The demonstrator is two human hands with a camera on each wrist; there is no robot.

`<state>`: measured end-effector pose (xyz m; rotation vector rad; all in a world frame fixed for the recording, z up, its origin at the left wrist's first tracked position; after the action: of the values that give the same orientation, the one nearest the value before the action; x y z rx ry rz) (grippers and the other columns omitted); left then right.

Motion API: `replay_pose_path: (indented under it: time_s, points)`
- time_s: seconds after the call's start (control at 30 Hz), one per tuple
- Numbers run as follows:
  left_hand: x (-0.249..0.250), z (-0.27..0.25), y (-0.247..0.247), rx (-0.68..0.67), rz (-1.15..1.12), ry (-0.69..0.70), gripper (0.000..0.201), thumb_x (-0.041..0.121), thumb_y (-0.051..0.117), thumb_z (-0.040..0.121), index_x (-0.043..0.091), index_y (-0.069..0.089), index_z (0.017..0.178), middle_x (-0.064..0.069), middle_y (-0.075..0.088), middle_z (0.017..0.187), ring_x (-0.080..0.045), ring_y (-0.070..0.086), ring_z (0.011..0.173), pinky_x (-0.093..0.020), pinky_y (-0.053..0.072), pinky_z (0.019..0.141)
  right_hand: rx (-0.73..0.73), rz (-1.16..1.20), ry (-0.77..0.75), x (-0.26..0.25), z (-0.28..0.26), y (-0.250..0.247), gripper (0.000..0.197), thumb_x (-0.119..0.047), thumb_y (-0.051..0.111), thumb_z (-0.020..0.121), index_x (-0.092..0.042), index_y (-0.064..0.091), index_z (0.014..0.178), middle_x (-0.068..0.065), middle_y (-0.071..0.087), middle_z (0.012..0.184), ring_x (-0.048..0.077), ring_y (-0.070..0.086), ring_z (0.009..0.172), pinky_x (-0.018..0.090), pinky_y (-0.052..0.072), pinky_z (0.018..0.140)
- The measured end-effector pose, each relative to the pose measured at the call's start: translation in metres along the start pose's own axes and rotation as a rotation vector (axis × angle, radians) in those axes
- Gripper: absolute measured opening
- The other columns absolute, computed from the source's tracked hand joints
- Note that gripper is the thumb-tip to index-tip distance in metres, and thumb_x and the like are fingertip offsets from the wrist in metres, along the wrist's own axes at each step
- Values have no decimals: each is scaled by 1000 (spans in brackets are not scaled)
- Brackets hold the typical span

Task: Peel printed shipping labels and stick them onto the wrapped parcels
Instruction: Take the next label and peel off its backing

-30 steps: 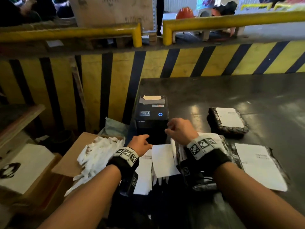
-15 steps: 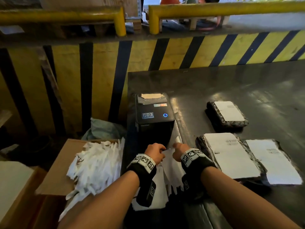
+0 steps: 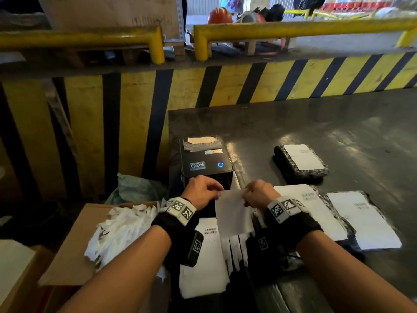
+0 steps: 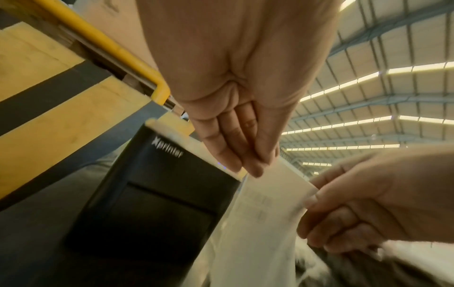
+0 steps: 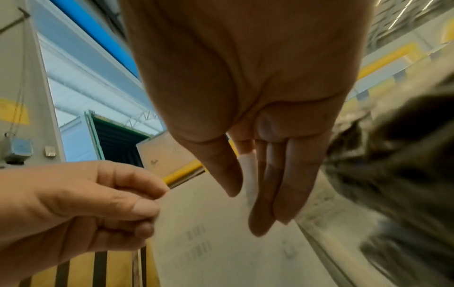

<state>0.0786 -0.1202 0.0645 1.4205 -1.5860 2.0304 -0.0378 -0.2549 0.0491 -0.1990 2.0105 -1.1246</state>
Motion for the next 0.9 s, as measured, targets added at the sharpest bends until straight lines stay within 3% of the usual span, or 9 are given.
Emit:
replay_pose_path:
  time_s: [0.03,0.1,0.2,0.3,0.4,0.5,0.67,0.8,0.9]
  points:
    - [6,0,-9,30,-31,24,15,11,70,80,13,74,95,-2,73,86,-4,64,73,-1,46,68,69,51,-35,-5,-4,-12,23,-15,51,88,-9,70,99,4,73,85,14,66,75,6,44,49]
    - [13,-2,-23,96,-214,7,9,18,69,84,15,73,92,-2,70,85,-10,66,79,-17,54,78,213,196,-121,-11,-10,-33,18,-16,58,85,-13,72,97,3,72,82,16,68,83,16,53,71]
    - [13,-7,-32,181,-621,-222,24,33,60,90,10,66,93,-9,65,88,-21,66,80,-35,56,77,385,408,-266,-20,-22,-56,22,-17,65,82,-18,72,103,3,73,95,18,68,91,34,53,89]
    - [16,-11,-25,26,-816,-390,35,37,54,93,6,61,106,-16,68,97,-26,68,82,-38,57,77,372,564,-406,-28,-40,-55,26,-9,66,82,-17,69,107,1,70,102,15,66,95,30,52,91]
    - [26,-10,-21,-46,-918,-330,27,20,54,94,4,58,116,-14,67,104,-24,66,89,-37,56,80,265,608,-438,-26,-53,-45,31,-2,65,83,-14,66,111,-1,66,105,5,63,96,15,51,85]
    - [32,-6,-22,6,-923,-255,30,4,55,91,2,53,121,-12,66,104,-20,65,90,-32,56,76,174,661,-396,-15,-54,-36,36,6,60,82,-14,66,111,1,65,108,2,61,96,11,50,80]
    - [41,-3,-21,-60,-770,-126,40,-3,56,87,7,52,126,-16,65,113,-18,65,92,-28,57,75,147,1097,-218,0,-44,-34,22,-6,55,90,-12,61,110,9,65,99,17,62,84,22,53,64]
    - [43,-1,-17,-144,-580,-69,46,-3,58,86,7,47,130,-18,63,120,-17,65,92,-23,58,71,195,1062,-202,7,-33,-41,39,2,60,85,-8,53,122,18,63,96,20,63,81,23,53,62]
    - [35,8,-21,-50,-282,-60,65,14,68,83,14,37,139,-10,59,129,-19,60,109,-30,54,87,186,830,-277,2,-30,-53,42,4,60,84,-3,51,124,21,63,97,20,62,83,24,53,70]
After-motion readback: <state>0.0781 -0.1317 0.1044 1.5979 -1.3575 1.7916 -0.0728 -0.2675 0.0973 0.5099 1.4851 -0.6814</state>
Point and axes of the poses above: each hand's wrist, its own z-axis towards the middle knuckle, its own y-axis out of the palm, x = y × z, the point moved 5 cm from there along z, towards the middle knuckle
